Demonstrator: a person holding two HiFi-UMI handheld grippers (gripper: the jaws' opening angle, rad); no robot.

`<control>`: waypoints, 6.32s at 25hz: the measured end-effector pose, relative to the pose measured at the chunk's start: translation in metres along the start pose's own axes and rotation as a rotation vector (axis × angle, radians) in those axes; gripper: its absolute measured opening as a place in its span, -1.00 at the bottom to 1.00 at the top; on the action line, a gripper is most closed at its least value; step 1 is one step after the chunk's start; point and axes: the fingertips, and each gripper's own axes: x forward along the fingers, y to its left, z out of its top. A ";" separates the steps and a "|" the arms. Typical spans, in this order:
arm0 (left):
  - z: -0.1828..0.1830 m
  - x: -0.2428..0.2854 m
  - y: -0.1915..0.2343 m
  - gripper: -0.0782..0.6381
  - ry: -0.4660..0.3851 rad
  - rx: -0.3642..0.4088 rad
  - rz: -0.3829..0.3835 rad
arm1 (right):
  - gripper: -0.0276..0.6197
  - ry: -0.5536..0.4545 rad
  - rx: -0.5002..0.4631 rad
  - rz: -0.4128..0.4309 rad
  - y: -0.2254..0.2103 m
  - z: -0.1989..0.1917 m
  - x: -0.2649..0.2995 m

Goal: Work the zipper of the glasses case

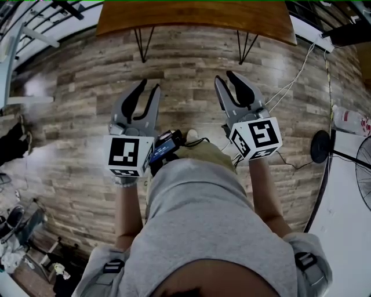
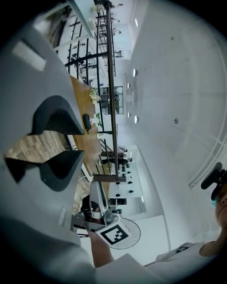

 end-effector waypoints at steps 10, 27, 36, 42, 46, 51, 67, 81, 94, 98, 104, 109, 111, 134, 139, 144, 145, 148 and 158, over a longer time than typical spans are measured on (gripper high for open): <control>0.004 0.005 -0.014 -0.48 -0.034 0.008 0.028 | -0.56 -0.004 -0.025 0.011 -0.017 -0.006 -0.014; 0.006 0.070 0.012 -0.48 -0.043 0.023 -0.034 | -0.56 -0.006 -0.020 -0.017 -0.050 -0.004 0.038; 0.028 0.131 0.066 -0.48 -0.052 0.031 -0.079 | -0.56 0.011 -0.015 -0.046 -0.075 0.023 0.110; 0.040 0.174 0.104 -0.48 -0.039 0.030 -0.115 | -0.56 0.033 -0.004 -0.076 -0.094 0.037 0.157; 0.045 0.202 0.125 -0.48 -0.030 0.029 -0.137 | -0.56 0.049 0.002 -0.095 -0.108 0.043 0.186; 0.053 0.233 0.150 -0.48 -0.024 0.030 -0.159 | -0.56 0.064 0.010 -0.111 -0.123 0.050 0.219; 0.055 0.315 0.208 -0.48 0.017 0.036 -0.236 | -0.56 0.123 0.029 -0.151 -0.162 0.051 0.304; 0.023 0.383 0.197 -0.33 0.132 0.111 -0.267 | -0.56 0.197 0.055 -0.102 -0.208 0.016 0.328; -0.003 0.453 0.213 -0.22 0.248 0.223 -0.321 | -0.56 0.304 0.060 -0.037 -0.231 -0.022 0.364; -0.013 0.476 0.214 -0.22 0.293 0.250 -0.358 | -0.56 0.328 0.055 -0.022 -0.237 -0.033 0.376; -0.034 0.500 0.218 -0.21 0.376 0.302 -0.412 | -0.56 0.370 0.038 -0.005 -0.244 -0.050 0.395; -0.045 0.508 0.216 -0.22 0.408 0.321 -0.458 | -0.56 0.416 -0.003 0.015 -0.247 -0.067 0.407; -0.045 0.508 0.215 -0.25 0.409 0.307 -0.472 | -0.56 0.439 -0.021 0.025 -0.247 -0.074 0.412; -0.047 0.504 0.199 -0.41 0.413 0.261 -0.563 | -0.91 0.566 -0.149 0.031 -0.252 -0.109 0.426; -0.048 0.505 0.196 -0.47 0.411 0.253 -0.560 | -0.91 0.559 -0.114 0.026 -0.250 -0.111 0.426; -0.049 0.507 0.196 -0.48 0.411 0.249 -0.555 | -0.91 0.568 -0.118 0.047 -0.242 -0.112 0.428; -0.049 0.508 0.196 -0.48 0.410 0.246 -0.553 | -0.91 0.572 -0.124 0.055 -0.238 -0.112 0.429; -0.049 0.508 0.196 -0.49 0.409 0.242 -0.550 | -0.90 0.574 -0.133 0.083 -0.225 -0.112 0.434; -0.050 0.512 0.196 -0.51 0.406 0.226 -0.536 | -0.90 0.582 -0.183 0.178 -0.185 -0.114 0.456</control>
